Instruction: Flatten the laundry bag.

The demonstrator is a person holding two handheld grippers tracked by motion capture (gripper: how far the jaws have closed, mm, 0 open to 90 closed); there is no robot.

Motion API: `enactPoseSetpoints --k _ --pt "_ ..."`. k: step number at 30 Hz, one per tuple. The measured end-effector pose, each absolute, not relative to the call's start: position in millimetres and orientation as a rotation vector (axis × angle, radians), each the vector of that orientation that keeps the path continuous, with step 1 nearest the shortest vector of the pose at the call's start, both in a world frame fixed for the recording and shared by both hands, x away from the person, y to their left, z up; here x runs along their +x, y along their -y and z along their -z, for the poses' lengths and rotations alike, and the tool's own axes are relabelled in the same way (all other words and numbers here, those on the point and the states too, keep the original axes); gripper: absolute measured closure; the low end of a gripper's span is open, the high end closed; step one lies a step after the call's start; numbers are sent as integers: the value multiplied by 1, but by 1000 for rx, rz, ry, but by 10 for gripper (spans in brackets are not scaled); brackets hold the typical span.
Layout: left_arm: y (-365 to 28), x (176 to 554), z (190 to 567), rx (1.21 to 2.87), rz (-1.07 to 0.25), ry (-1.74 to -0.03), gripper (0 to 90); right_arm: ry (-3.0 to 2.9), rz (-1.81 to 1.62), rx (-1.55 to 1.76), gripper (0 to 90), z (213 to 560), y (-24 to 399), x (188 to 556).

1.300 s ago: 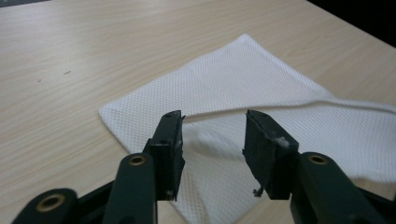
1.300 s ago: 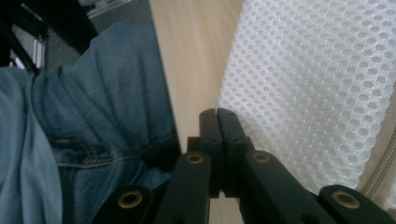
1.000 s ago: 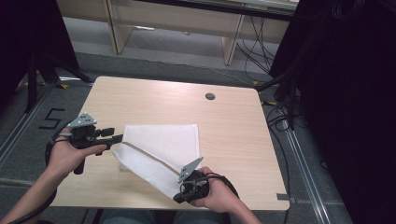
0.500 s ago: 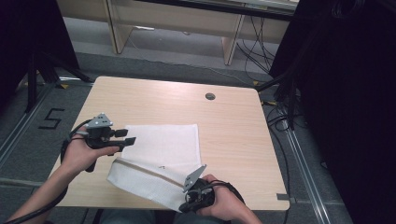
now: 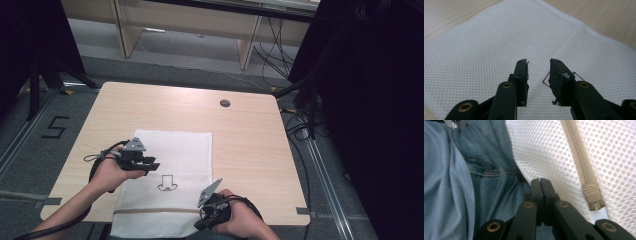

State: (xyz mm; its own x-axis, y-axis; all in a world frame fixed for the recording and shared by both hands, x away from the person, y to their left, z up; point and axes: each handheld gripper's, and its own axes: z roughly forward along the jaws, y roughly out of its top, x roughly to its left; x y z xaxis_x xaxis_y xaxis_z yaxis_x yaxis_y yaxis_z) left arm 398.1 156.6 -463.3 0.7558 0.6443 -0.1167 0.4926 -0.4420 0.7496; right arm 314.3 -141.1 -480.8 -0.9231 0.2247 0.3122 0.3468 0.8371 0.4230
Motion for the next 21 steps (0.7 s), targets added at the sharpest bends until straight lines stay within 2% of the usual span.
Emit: enactPoseSetpoints --k 5,12,18,21 --pt "-154 394 469 2170 -231 -823 670 2786 731 -479 900 480 138 322" --pt "-148 385 485 2243 -148 -811 682 2830 688 -482 891 481 132 326" --pt "-157 381 486 2274 -160 -805 730 2786 822 -574 742 464 150 328" --pt "-162 378 484 2256 -156 -828 739 2749 892 -607 716 457 156 331"
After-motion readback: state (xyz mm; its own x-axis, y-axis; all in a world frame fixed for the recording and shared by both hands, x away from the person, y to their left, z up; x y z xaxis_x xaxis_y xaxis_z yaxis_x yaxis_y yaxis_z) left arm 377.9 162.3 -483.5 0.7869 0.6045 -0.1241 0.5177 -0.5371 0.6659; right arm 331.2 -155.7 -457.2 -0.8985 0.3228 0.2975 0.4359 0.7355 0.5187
